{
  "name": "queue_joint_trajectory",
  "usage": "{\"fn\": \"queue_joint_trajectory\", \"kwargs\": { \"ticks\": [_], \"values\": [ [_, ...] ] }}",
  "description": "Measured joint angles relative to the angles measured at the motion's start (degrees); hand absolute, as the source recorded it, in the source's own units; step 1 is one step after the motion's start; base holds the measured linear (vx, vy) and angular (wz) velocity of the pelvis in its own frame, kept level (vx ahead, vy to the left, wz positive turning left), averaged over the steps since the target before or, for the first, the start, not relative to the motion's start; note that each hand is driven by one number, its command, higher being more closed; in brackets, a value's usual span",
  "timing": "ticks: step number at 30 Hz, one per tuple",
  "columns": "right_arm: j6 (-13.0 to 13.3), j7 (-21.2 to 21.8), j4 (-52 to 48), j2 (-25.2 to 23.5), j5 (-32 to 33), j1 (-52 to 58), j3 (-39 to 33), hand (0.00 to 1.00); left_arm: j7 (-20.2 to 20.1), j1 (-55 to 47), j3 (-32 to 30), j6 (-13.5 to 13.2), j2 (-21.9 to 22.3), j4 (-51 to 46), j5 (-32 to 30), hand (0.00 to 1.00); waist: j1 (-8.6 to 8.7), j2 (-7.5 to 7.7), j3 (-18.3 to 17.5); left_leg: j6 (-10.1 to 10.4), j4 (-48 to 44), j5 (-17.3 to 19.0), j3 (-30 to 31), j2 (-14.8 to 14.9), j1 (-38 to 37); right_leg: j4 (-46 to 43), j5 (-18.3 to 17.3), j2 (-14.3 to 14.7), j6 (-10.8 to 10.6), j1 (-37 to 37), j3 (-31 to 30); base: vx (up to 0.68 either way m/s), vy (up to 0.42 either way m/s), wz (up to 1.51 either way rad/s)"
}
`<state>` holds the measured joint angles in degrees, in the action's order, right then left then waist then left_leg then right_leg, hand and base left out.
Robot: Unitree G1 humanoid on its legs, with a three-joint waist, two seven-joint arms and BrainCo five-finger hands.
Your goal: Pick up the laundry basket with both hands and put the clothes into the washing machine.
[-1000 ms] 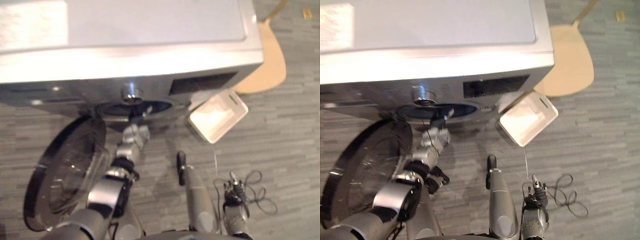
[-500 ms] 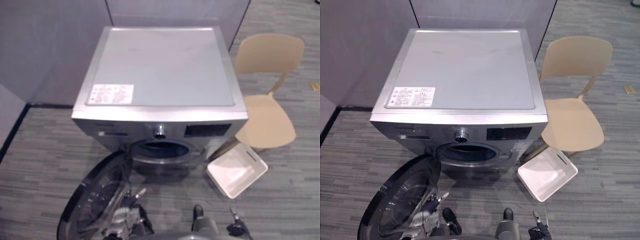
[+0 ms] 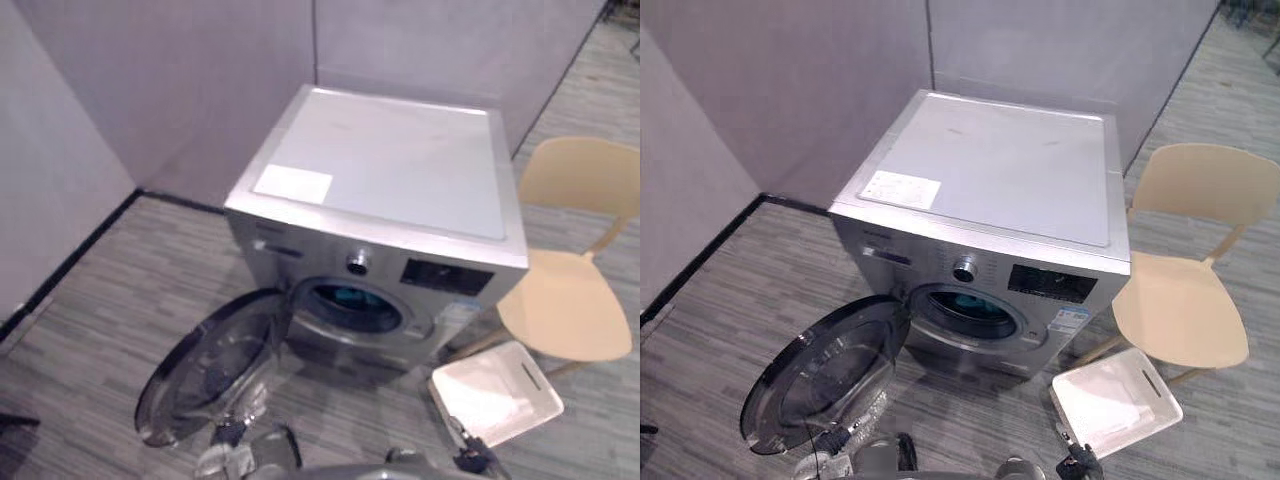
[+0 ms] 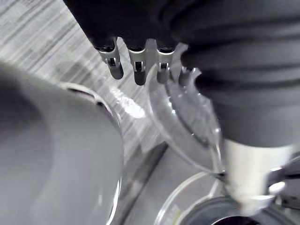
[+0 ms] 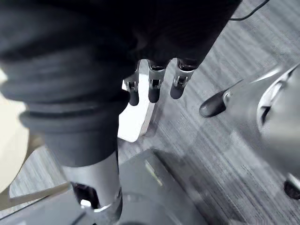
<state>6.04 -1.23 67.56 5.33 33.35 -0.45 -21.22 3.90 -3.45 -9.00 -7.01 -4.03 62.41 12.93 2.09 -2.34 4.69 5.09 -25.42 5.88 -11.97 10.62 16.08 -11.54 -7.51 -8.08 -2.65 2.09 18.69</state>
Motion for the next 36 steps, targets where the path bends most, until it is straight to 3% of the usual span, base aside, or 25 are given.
{"fn": "queue_joint_trajectory", "kwargs": {
  "ticks": [1, 2, 3, 4, 5, 6, 8, 11, 14, 19, 20, 21, 22, 24, 25, 27, 28, 31, 36],
  "values": [
    [0.2, 0.1, 0.6, -0.8, -0.1, -1.0, 0.3, 0.0, -0.1, 1.7, -0.3, 0.1, -1.4, 0.4, 0.1, 0.0, 1.48, 3.17, -0.2, -5.2, 1.7, 0.9, -1.7, -2.1, -1.8, 3.0, 1.7, -1.8, 0.6, -0.3, -0.2, -0.14, 0.023, 0.67],
    [0.2, 0.1, 0.7, -1.5, -0.1, -1.8, 0.1, 0.0, -0.1, 2.0, -0.3, 0.2, -1.3, 0.6, 0.3, 0.0, 0.43, 3.49, 0.2, -6.8, -7.4, 3.6, -4.8, -0.3, -1.3, 3.0, 2.6, -2.1, 0.6, 0.1, 0.2, -0.15, 0.019, 0.07],
    [0.4, 0.1, -1.8, -1.9, 0.0, -1.5, 0.2, 0.0, -0.1, 0.4, -0.2, 0.6, -0.4, 1.3, 0.4, 0.0, -0.34, 2.24, 0.0, -4.0, -15.7, 6.7, -7.4, 2.8, -4.7, 3.8, 3.7, -0.8, 0.2, -0.5, -1.2, -0.1, 0.028, -0.36],
    [0.6, 0.1, -4.0, -1.5, 0.3, -1.4, 0.0, 0.0, -0.1, -0.5, -0.1, 0.8, 0.9, 1.4, 0.0, 0.0, 0.14, 0.48, -0.1, 1.0, -10.8, 10.7, -6.6, 3.1, -8.3, 4.4, 3.9, 0.8, 0.0, -0.6, -1.1, -0.1, 0.112, -0.17],
    [0.9, 0.1, -4.0, -1.4, 0.9, -1.3, -0.4, 0.0, -0.1, -0.3, 0.4, 1.2, 2.2, 1.4, -0.2, 0.0, 0.74, -1.45, -0.7, -0.2, -2.3, 13.9, -6.3, 1.9, -11.2, 4.4, 4.6, 1.9, -0.8, 0.4, -0.8, -0.07, 0.126, 0.14],
    [0.9, 0.1, -3.4, -1.8, 1.1, -1.1, -0.3, 0.0, -0.1, 0.1, 1.5, 1.2, 2.2, 1.3, -0.3, 0.0, 0.62, -0.96, -0.9, -1.9, 1.5, 13.7, -6.1, 0.5, -12.5, 4.1, 5.0, 1.6, -1.1, 1.3, -1.0, -0.12, 0.115, 0.11],
    [0.2, 0.0, -3.1, -3.3, 1.1, 0.6, -0.2, 0.0, 0.0, 0.9, 6.9, 1.4, 0.4, 1.1, -2.2, 0.0, 0.75, 1.16, -1.3, -2.8, 7.5, 9.3, -6.1, -3.5, -13.5, 2.7, 6.0, -1.5, -1.6, 3.1, -1.2, -0.1, 0.013, 0.2],
    [0.2, -0.1, -2.1, -2.6, 0.9, 3.8, -0.3, 0.0, -0.1, 1.3, 11.6, 1.1, 0.4, 0.6, -4.3, 0.0, 1.28, 0.66, -1.9, -3.5, 11.6, 6.8, -4.1, -5.7, -14.4, 3.6, 6.4, -3.0, -2.1, 1.9, 0.8, -0.09, 0.004, 0.35],
    [-0.2, -0.1, -0.8, -2.9, 0.0, 5.7, -0.5, 0.0, -0.2, 1.2, 15.3, 0.0, 0.6, -1.4, -4.9, 0.0, 1.99, 1.47, -2.7, -3.8, 18.4, 2.2, -2.6, -7.7, -15.4, 5.6, 7.3, -3.7, -1.7, 2.2, 2.4, -0.02, -0.015, 0.34],
    [-0.2, -0.1, -0.9, -4.5, -0.2, 4.1, 1.3, 0.0, -0.3, 0.4, 15.4, -0.9, -1.5, -1.1, -5.1, 0.0, 1.63, 3.82, -2.1, -3.5, 19.9, 0.3, -3.6, -6.8, -12.7, 9.0, 10.8, -2.1, -1.6, 4.4, 1.6, -0.04, -0.035, -0.11],
    [-0.1, -0.1, -0.9, -4.7, -0.2, 3.6, 2.0, 0.0, -0.2, 0.4, 15.0, -0.9, -2.1, -1.1, -5.2, 0.0, 1.67, 4.49, -1.9, -3.6, 19.3, 0.4, -3.8, -6.6, -12.0, 9.1, 11.2, -1.9, -1.9, 4.9, 1.2, -0.11, -0.055, -0.26],
    [0.0, 0.1, -1.0, -5.2, -0.2, 2.5, 2.2, 0.0, -0.2, 0.6, 14.9, -0.9, -3.2, -1.0, -5.4, 0.0, 1.83, 5.26, -1.6, -4.0, 17.5, 1.2, -3.9, -5.6, -10.2, 9.1, 12.5, -1.1, -3.6, 5.8, -0.6, -0.06, 0.0, -0.2],
    [0.1, 0.2, -1.3, -5.0, -0.1, 2.1, 3.0, 0.0, -0.2, 0.6, 14.5, -0.7, -3.6, -0.8, -6.3, 0.0, 1.69, 5.11, -1.3, -4.0, 15.2, 1.8, -4.4, -4.2, -8.8, 9.2, 15.5, 0.0, -5.4, 6.7, -3.7, -0.05, 0.043, -0.22],
    [0.3, 0.2, -2.6, -4.7, 0.7, 2.1, 4.3, 0.0, -0.2, 0.4, 12.0, -0.7, -3.4, -0.5, -6.9, 0.0, 0.5, 3.99, -0.8, -4.7, 15.2, 1.3, -5.9, -1.7, -9.0, 10.4, 19.9, 1.6, -6.6, 7.2, -7.9, -0.01, 0.091, -0.31],
    [0.3, 0.2, -3.9, -4.8, 1.1, 2.0, 4.7, 0.0, -0.1, 0.4, 10.8, -0.5, -3.0, -0.5, -7.0, 0.0, 0.49, 4.27, -0.9, -5.0, 15.4, 1.1, -5.9, -1.5, -9.1, 3.6, 15.4, 0.7, -4.0, 8.2, -7.8, -0.03, 0.062, -0.15],
    [0.3, 0.2, -3.8, -4.7, 1.5, 2.3, 5.6, 0.0, 0.1, -0.1, 10.6, -0.4, -3.6, -1.0, -6.9, 0.0, 0.12, 4.36, -0.9, -4.8, 15.3, 0.9, -6.1, -1.4, -10.1, -4.6, 10.7, -1.5, -3.3, 7.4, -8.1, -0.06, 0.034, 0.0],
    [0.4, 0.2, -3.9, -4.7, 1.5, 2.1, 5.7, 0.0, 0.1, -0.2, 10.6, -0.4, -3.8, -1.1, -6.7, 0.0, 0.13, 4.35, -0.9, -4.7, 15.4, 0.8, -6.1, -1.5, -10.1, -5.2, 10.4, -1.9, -3.7, 6.9, -8.4, -0.07, -0.028, -0.08],
    [0.4, 0.3, -4.1, -4.4, 1.5, 1.5, 6.0, 0.0, 0.9, 0.0, 10.5, -0.5, -4.0, -1.4, -4.7, 0.0, 0.07, 5.22, -1.6, -3.8, 17.5, -1.7, -6.3, -2.9, -9.4, -0.7, 9.0, -1.8, -5.1, 5.1, -12.5, -0.09, -0.099, -0.04],
    [0.1, 0.1, -3.6, -3.3, 0.6, 2.2, 5.9, 0.0, 3.2, 0.1, 6.4, -1.0, -1.7, -8.4, 1.2, 0.0, -0.01, 4.51, -1.7, -1.9, 19.9, -5.7, -4.8, -4.1, -8.9, 7.1, 4.3, -1.6, -4.9, 1.7, -10.8, -0.12, -0.192, 0.11]
  ]
}}
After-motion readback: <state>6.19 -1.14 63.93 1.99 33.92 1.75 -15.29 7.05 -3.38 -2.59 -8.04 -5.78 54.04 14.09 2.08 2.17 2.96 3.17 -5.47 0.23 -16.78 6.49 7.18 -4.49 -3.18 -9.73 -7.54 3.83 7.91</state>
